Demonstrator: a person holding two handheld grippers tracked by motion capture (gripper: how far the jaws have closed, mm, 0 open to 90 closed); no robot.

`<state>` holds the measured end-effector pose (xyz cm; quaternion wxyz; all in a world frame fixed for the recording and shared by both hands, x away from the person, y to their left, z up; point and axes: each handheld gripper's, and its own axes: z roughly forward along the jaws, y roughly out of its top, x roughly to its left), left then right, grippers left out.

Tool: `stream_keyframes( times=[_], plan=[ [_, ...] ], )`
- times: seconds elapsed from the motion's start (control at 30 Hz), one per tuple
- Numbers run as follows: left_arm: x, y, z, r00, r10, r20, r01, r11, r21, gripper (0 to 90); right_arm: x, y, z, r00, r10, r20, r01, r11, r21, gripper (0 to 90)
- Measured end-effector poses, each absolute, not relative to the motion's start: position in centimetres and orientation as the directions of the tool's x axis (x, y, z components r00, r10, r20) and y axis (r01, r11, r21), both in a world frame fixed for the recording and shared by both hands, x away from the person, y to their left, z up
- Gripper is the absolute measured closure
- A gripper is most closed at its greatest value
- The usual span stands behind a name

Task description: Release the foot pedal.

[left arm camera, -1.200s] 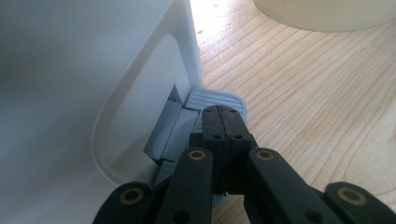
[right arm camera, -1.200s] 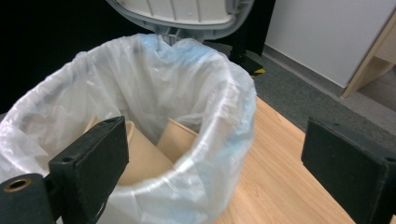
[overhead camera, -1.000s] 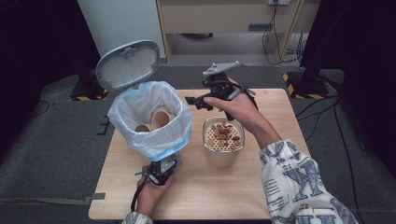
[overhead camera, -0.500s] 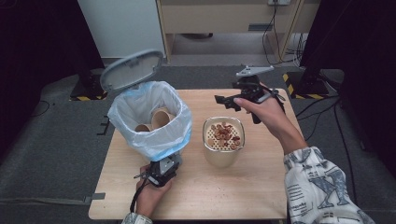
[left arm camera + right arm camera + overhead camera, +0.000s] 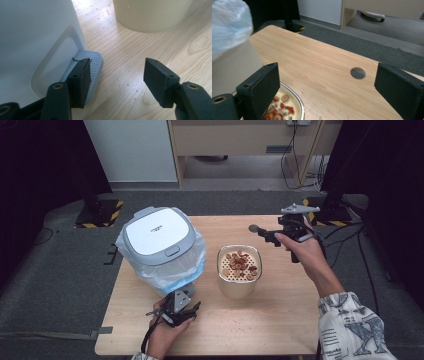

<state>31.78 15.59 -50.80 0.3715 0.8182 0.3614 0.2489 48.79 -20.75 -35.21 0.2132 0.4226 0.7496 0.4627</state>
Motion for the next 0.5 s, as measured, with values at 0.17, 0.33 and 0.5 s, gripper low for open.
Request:
stream_keyframes(
  times=[0.17, 0.33, 0.5],
  plan=[
    [32.0, 15.5, -51.0, 0.634, 0.762, 0.13, 0.413, -0.476, 0.777, 35.0, 48.1, -22.0, -36.7, -0.518, 0.852, 0.076, 0.447, 0.194, 0.873, 6.6],
    [32.1, 15.6, -51.0, 0.634, 0.765, 0.112, 0.424, -0.465, 0.777, 33.4, 47.2, -23.1, -37.8, -0.494, 0.865, 0.088, 0.455, 0.171, 0.874, 6.5],
    [32.1, 15.5, -51.1, 0.646, 0.754, 0.117, 0.42, -0.48, 0.77, 32.5, 46.1, -24.4, -38.9, -0.474, 0.877, 0.081, 0.453, 0.164, 0.877, 6.8]
  ],
)
